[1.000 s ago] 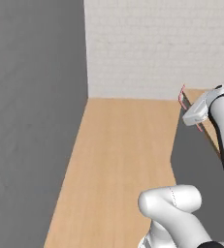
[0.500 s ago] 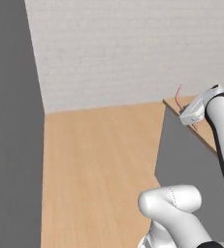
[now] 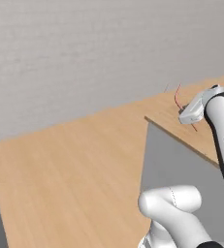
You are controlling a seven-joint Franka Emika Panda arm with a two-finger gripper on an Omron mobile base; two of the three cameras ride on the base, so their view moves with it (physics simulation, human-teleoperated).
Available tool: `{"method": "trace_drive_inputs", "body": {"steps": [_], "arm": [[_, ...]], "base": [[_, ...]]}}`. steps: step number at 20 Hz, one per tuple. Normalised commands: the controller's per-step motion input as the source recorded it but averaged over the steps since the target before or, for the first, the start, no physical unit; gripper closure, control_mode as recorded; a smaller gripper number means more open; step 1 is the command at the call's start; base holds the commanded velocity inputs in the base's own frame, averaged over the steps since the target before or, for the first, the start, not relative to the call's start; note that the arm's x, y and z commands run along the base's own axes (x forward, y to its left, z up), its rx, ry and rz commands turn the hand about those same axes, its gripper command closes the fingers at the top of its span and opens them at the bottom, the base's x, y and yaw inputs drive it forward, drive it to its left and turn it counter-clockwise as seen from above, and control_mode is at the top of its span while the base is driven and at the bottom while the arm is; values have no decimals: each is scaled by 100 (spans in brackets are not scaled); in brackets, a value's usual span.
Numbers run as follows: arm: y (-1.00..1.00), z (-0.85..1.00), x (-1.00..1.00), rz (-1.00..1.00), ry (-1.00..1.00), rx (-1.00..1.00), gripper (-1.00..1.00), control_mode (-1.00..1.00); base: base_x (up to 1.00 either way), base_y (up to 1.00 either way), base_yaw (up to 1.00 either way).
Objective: Take a straw from the drawer in front and place it inside the glass cup on the dining counter.
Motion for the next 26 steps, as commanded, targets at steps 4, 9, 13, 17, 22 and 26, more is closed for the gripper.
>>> {"method": "trace_drive_inputs", "body": {"steps": [4, 9, 13, 17, 22, 26], "arm": [[0, 0, 0, 0, 0, 0, 100, 100], [0, 0, 0, 0, 0, 0, 100, 100], [0, 0, 0, 0, 0, 0, 100, 100], [0, 0, 0, 0, 0, 0, 100, 100], [0, 0, 0, 0, 0, 0, 100, 100], [0, 0, 0, 0, 0, 0, 100, 100]], "base": [[96, 64, -59], [94, 67, -60], [89, 75, -57], [69, 94, -49], [66, 98, -48], [66, 100, -45]]}}
